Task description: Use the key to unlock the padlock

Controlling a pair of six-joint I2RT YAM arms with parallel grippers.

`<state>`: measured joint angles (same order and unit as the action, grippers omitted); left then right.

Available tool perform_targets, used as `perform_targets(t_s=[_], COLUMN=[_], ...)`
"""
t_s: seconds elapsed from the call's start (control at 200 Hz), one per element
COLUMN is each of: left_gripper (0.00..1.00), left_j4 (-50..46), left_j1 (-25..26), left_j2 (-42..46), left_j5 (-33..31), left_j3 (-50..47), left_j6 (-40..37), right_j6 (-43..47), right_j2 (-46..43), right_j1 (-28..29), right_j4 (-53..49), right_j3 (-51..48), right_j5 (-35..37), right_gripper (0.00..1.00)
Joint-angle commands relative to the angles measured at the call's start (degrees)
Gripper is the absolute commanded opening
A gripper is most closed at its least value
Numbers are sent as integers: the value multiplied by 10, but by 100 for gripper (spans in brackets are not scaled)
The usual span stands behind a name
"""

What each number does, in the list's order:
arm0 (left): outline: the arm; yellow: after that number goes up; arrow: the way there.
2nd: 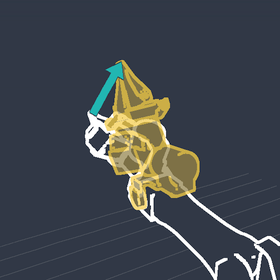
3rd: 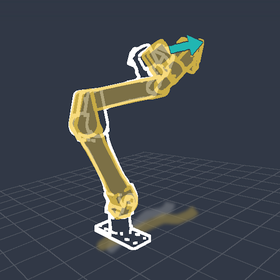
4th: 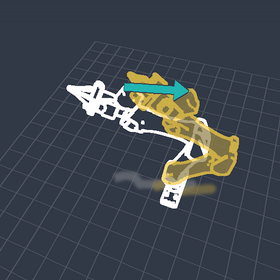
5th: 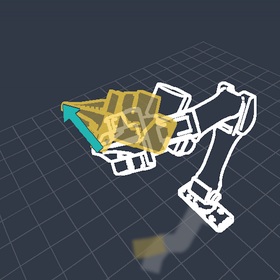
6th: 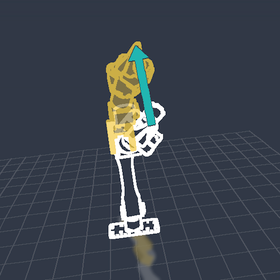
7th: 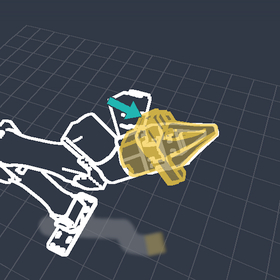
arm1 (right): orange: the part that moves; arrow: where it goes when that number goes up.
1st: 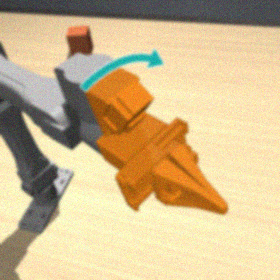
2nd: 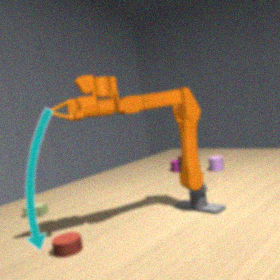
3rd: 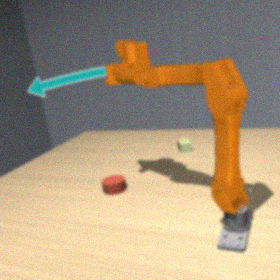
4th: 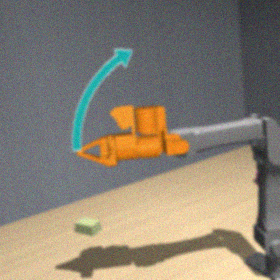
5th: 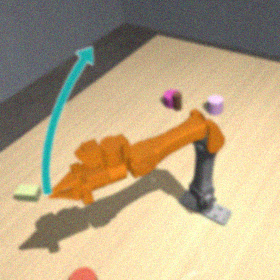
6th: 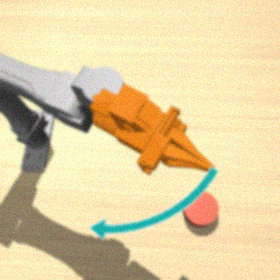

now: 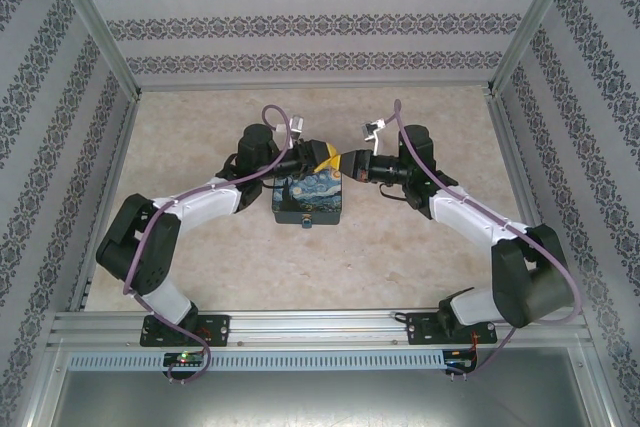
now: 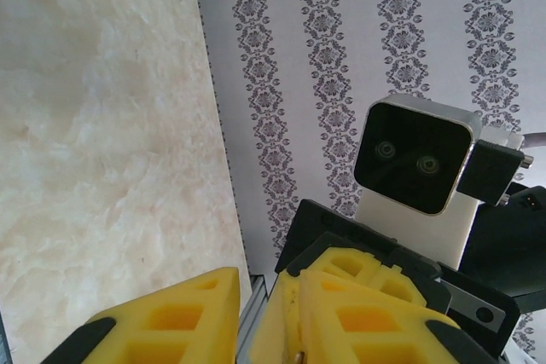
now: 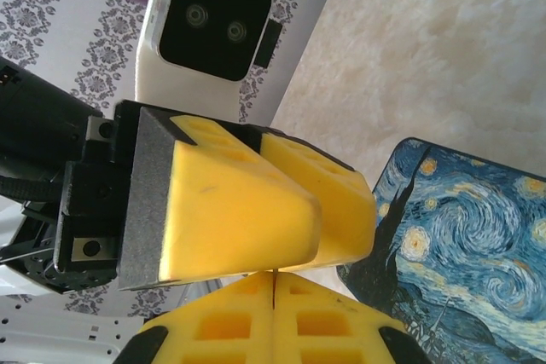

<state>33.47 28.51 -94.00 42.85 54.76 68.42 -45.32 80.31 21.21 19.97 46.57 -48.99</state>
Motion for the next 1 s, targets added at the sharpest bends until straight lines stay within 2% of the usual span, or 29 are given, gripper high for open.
perform_targets(t_s=[0.0,0.155,0.285,0.41,0.48,0.535,0.605,0.665,0.759,0.999], left_gripper=[21,14,0,0,0,0,0,0,0,0], left_j4=[34,39,34,20,18,9,-8,-28,-57,-146], left_j1=[12,16,18,19,19,19,20,19,19,20], left_j2=[-8,-11,-13,-13,-11,-6,2,8,15,30], left_j5=[3,3,4,1,-7,-20,-40,-54,-72,-121], left_j3=[15,17,22,25,23,21,20,23,31,65], left_j6=[0,0,-2,-6,-7,-10,-21,-32,-51,-118], right_j6=[-3,-4,-6,-10,-12,-16,-22,-29,-35,-74], right_j2=[6,11,18,23,24,21,14,1,-26,-79], right_j1=[-1,-1,-2,-5,-10,-16,-29,-43,-64,-94], right_j4=[24,22,22,22,23,25,28,34,33,28], right_j3=[-3,-2,-1,3,3,2,-3,-12,-29,-63], right_j5=[-13,-15,-13,-9,-9,-7,-6,-5,-3,53], right_gripper=[0,0,0,0,20,28,44,52,59,60])
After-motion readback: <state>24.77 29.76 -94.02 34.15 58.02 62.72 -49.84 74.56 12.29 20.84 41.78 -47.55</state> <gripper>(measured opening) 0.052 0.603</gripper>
